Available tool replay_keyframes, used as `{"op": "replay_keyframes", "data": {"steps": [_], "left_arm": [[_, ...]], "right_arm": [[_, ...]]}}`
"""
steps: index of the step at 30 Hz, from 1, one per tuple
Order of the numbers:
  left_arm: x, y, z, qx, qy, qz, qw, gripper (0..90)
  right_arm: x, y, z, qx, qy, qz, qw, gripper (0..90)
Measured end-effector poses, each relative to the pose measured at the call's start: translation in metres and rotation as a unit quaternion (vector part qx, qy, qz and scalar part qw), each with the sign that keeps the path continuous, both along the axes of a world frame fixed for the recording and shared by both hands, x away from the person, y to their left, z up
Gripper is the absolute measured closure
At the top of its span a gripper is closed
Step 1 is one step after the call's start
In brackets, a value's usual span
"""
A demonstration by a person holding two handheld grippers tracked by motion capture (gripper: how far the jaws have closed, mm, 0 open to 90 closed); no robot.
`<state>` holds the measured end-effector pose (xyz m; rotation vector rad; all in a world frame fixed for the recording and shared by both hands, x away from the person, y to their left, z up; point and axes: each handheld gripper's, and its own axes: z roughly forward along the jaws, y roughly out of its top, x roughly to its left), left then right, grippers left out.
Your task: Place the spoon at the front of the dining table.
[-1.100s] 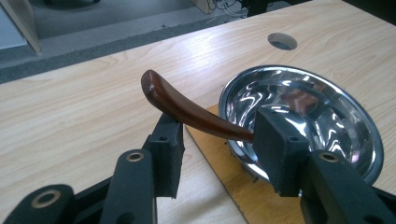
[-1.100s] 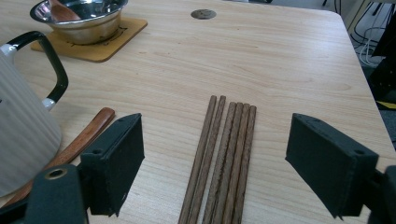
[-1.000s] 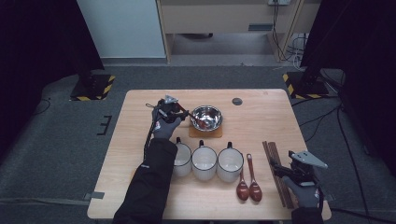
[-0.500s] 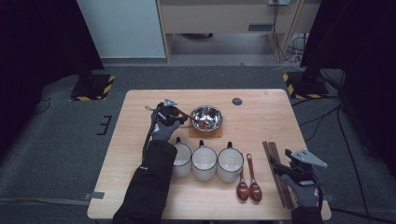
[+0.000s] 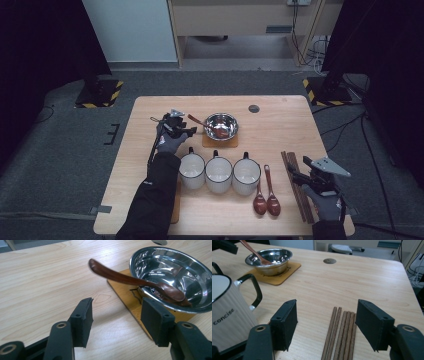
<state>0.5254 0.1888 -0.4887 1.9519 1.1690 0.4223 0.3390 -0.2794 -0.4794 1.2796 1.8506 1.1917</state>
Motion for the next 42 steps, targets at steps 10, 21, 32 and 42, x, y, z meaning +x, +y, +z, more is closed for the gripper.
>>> {"op": "replay_keyframes", "data": {"steps": [10,21,32,42], "left_arm": [[-0.022,0.027,0.004,-0.026,-0.016,0.015,0.9994,38.5],[-0.051,0.052,0.005,-0.04,-0.032,0.031,0.9982,33.2],[-0.076,0.066,0.0,-0.031,-0.037,0.04,0.9981,27.2],[-0.095,0.081,-0.006,-0.009,-0.033,0.046,0.9984,24.5]], "right_arm": [[0.007,0.002,0.01,0.018,0.002,0.008,0.9998,34.1],[0.022,0.013,0.017,0.039,0.016,0.017,0.999,32.9],[0.038,0.023,0.032,0.04,0.013,0.02,0.9989,33.5],[0.053,0.033,0.049,0.033,-0.019,0.026,0.999,25.2]]}}
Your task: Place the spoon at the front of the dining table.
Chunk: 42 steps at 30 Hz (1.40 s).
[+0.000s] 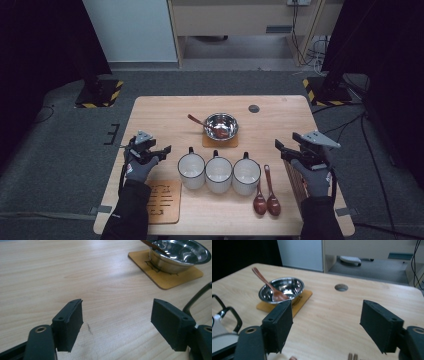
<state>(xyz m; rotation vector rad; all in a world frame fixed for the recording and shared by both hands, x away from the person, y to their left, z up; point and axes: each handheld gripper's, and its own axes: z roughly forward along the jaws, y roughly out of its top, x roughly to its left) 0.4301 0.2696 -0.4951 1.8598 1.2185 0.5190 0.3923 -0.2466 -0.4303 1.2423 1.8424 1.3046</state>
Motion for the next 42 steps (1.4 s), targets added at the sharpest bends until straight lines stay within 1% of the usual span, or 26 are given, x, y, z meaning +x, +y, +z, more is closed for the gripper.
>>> {"op": "replay_keyframes", "data": {"steps": [3,6,7,8,12,13,16,19,21,24,27,29,31,32,33,37,41,42], "left_arm": [[-0.003,0.004,-0.006,0.0,0.005,0.003,1.0,24.3],[-0.006,0.008,-0.012,0.001,0.009,0.006,0.9999,23.8],[-0.006,0.009,-0.013,0.004,0.01,0.007,0.9999,23.6],[-0.007,0.01,-0.015,0.008,0.011,0.009,0.9999,23.5],[-0.009,0.013,-0.021,0.008,0.017,0.011,0.9997,21.8],[-0.009,0.014,-0.023,0.013,0.019,0.013,0.9997,21.3],[-0.011,0.016,-0.028,0.017,0.024,0.016,0.9995,20.3],[-0.011,0.018,-0.031,0.026,0.029,0.018,0.9991,20.1],[-0.012,0.019,-0.032,0.025,0.033,0.024,0.9988,19.6],[-0.013,0.019,-0.034,0.031,0.035,0.026,0.9986,18.7],[-0.014,0.019,-0.037,0.038,0.039,0.025,0.9982,17.9],[-0.014,0.019,-0.039,0.04,0.041,0.024,0.9981,17.8],[-0.015,0.018,-0.04,0.048,0.042,0.025,0.9977,17.6],[-0.015,0.018,-0.04,0.048,0.04,0.025,0.9977,17.3],[-0.015,0.018,-0.04,0.049,0.041,0.025,0.9977,17.1],[-0.016,0.017,-0.04,0.058,0.046,0.026,0.9969,16.6],[-0.016,0.014,-0.041,0.076,0.048,0.025,0.9956,15.6],[-0.016,0.014,-0.041,0.076,0.048,0.025,0.9956,15.3]], "right_arm": [[0.004,0.005,0.005,0.01,-0.003,0.0,0.9999,23.2],[0.007,0.008,0.009,0.013,-0.004,0.002,0.9999,21.9],[0.008,0.01,0.011,0.014,-0.004,0.004,0.9999,21.5],[0.01,0.011,0.012,0.013,-0.004,0.005,0.9999,20.7],[0.015,0.016,0.02,0.011,-0.003,0.009,0.9999,16.6],[0.016,0.018,0.023,0.009,-0.004,0.012,0.9999,16.3],[0.019,0.023,0.028,0.008,-0.01,0.015,0.9998,15.6],[0.023,0.03,0.033,0.002,-0.012,0.02,0.9997,19.8],[0.025,0.034,0.035,0.0,-0.016,0.021,0.9996,22.6],[0.028,0.041,0.038,-0.004,-0.019,0.023,0.9995,26.2],[0.032,0.047,0.04,-0.009,-0.022,0.027,0.9994,31.3],[0.035,0.05,0.042,-0.009,-0.023,0.03,0.9993,33.2],[0.037,0.053,0.043,-0.014,-0.021,0.031,0.9992,34.4],[0.039,0.055,0.044,-0.015,-0.024,0.031,0.9991,38.3],[0.04,0.056,0.045,-0.016,-0.026,0.034,0.999,39.7],[0.043,0.064,0.048,-0.023,-0.03,0.039,0.9985,40.8],[0.047,0.072,0.051,-0.041,-0.039,0.043,0.9974,39.6],[0.048,0.073,0.052,-0.044,-0.043,0.044,0.9971,39.6]]}}
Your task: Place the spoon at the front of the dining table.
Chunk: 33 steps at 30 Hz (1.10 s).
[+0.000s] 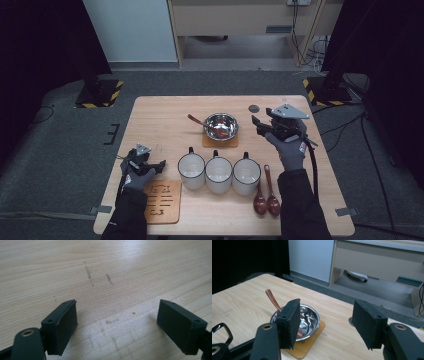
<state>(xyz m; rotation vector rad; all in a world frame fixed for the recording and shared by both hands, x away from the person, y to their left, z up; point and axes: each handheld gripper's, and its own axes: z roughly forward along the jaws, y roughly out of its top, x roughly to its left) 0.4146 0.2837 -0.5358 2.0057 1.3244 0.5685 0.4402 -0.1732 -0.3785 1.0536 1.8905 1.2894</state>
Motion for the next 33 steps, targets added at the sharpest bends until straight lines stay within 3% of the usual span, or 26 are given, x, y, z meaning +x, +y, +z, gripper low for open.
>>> {"op": "replay_keyframes", "data": {"steps": [5,8,17,33], "left_arm": [[0.0,0.001,0.0,-0.008,0.001,0.003,1.0,14.3],[0.0,0.001,0.0,0.0,0.003,0.002,1.0,12.5],[0.001,0.001,-0.001,0.002,0.007,0.005,1.0,8.8],[0.002,0.001,-0.001,0.004,0.01,0.012,0.9999,5.7]], "right_arm": [[0.005,0.007,0.004,-0.005,-0.011,0.009,0.9999,41.5],[0.009,0.01,0.005,-0.008,-0.012,0.011,0.9998,41.4],[0.019,0.019,0.01,-0.009,0.007,0.016,0.9998,41.1],[0.044,0.05,0.017,-0.008,0.008,0.039,0.9992,40.0]]}}
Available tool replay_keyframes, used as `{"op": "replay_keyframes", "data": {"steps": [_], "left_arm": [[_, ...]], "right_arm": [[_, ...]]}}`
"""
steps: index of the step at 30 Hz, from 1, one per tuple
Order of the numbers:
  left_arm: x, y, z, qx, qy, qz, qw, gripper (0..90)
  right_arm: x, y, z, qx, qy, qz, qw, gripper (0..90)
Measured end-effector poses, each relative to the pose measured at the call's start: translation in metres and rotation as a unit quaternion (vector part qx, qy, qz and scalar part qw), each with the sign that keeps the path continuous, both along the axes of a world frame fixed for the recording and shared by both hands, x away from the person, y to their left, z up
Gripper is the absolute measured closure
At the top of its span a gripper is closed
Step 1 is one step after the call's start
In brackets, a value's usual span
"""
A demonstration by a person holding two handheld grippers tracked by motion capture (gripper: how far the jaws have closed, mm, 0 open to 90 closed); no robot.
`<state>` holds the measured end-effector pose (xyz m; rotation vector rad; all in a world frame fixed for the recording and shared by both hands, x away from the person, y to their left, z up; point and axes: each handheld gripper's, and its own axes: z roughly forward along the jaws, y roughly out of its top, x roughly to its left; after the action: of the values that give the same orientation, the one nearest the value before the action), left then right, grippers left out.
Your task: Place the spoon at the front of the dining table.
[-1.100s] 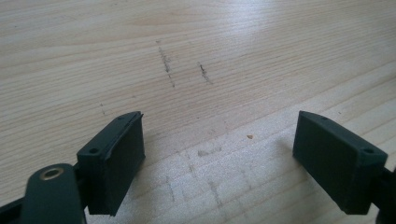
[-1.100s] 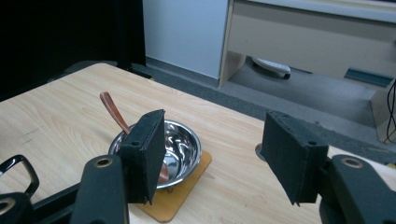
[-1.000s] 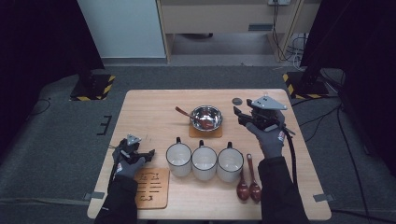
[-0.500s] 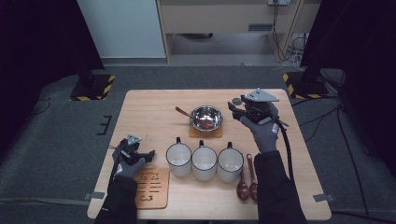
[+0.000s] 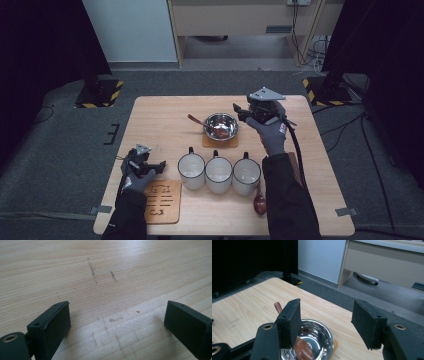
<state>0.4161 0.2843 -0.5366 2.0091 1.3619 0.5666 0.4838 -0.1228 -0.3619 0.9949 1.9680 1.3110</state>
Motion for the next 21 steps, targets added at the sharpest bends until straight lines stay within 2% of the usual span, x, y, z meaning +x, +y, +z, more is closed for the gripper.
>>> {"op": "replay_keyframes", "data": {"steps": [13,15,21], "left_arm": [[0.0,0.0,0.0,0.0,0.0,0.001,1.0,5.4],[0.0,0.0,0.0,0.0,0.0,0.001,1.0,5.3],[0.0,0.0,0.0,0.0,0.0,0.002,1.0,5.1]], "right_arm": [[0.02,0.025,0.0,-0.01,0.009,0.008,0.9999,40.4],[0.024,0.03,0.0,-0.02,0.011,0.013,0.9997,40.3],[0.03,0.04,-0.001,-0.019,0.017,0.013,0.9996,40.0]]}}
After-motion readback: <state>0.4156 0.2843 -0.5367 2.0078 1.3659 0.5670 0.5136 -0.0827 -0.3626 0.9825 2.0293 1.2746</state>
